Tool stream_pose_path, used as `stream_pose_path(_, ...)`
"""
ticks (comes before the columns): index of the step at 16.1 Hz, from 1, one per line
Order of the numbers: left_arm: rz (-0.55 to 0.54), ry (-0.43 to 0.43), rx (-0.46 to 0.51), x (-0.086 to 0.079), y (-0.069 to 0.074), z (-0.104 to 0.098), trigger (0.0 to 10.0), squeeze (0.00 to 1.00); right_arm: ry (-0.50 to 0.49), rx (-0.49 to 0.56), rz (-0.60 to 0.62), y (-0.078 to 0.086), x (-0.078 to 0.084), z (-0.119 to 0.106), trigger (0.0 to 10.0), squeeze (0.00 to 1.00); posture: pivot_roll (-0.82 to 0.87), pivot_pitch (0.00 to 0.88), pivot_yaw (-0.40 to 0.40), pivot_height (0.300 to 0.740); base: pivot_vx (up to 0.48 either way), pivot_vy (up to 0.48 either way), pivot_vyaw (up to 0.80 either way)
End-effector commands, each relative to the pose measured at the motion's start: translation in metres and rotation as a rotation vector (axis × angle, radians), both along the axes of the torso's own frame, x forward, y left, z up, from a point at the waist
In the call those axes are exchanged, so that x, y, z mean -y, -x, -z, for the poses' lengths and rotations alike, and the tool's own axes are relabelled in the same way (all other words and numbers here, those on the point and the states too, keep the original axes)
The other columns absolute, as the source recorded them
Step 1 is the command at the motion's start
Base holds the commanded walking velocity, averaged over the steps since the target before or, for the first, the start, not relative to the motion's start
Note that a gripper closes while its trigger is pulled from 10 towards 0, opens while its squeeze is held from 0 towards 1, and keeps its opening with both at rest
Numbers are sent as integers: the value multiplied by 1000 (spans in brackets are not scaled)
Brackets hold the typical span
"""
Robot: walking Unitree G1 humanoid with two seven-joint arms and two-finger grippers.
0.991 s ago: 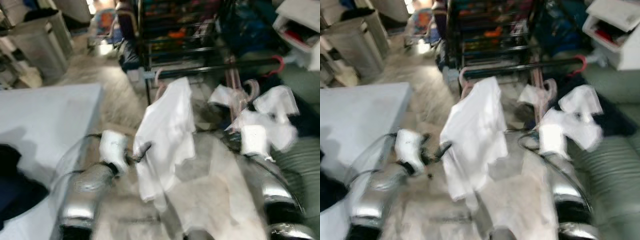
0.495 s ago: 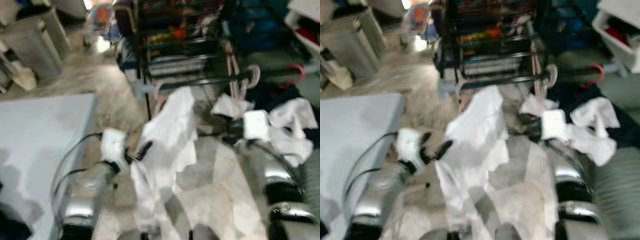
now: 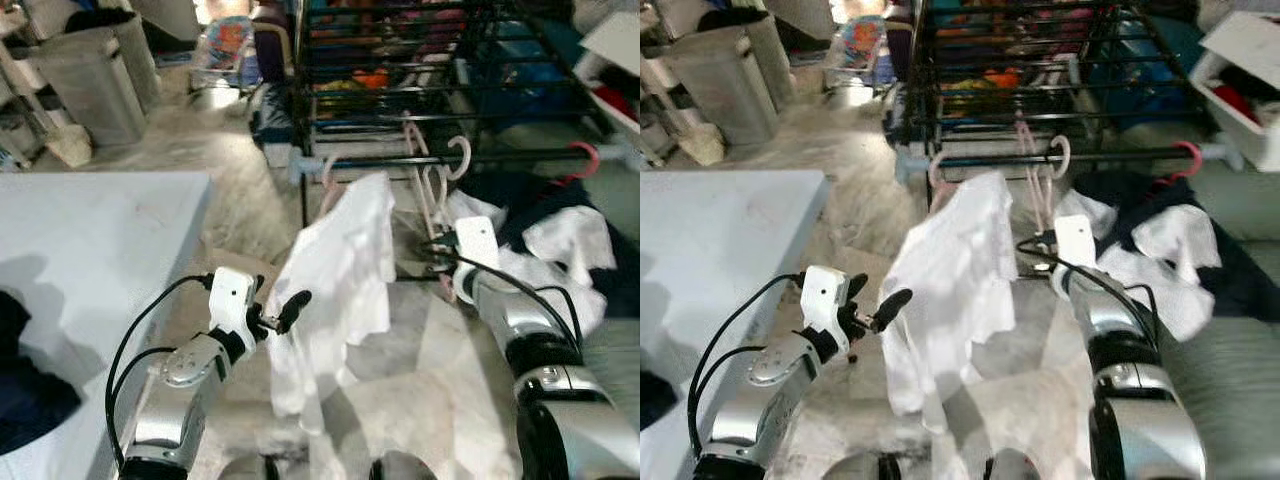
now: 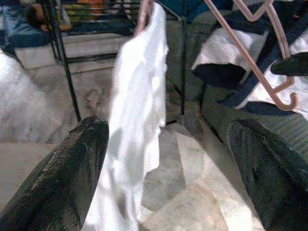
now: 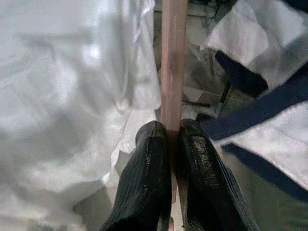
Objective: Hang hanger
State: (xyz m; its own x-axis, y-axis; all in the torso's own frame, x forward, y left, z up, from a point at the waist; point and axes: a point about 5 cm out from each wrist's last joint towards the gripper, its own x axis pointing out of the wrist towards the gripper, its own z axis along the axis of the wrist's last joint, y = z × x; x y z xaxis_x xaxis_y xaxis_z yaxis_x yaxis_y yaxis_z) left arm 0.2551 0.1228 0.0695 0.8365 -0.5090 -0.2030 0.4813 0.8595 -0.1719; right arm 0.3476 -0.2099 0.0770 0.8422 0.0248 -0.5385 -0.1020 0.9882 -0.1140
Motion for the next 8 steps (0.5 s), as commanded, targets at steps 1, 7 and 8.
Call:
stream_pose_path(1,6,-13,17,0,0,-5,10000,0,0,-1,-26,-5,-5,-4,10000,0,-58,60,37,740,0,0,0)
stream_pose_path(7,-1,-3,23,-3,6,-8,10000,0,-2,14,1,-19,1,-19,10000,0,-44,79,33,740,0,0,0)
stream_pose_path(8,-2,-1,21,-4,7,-8,10000,0,6,16,-2,-19,1,-19,10000,0,-44,79,33,740,0,0,0)
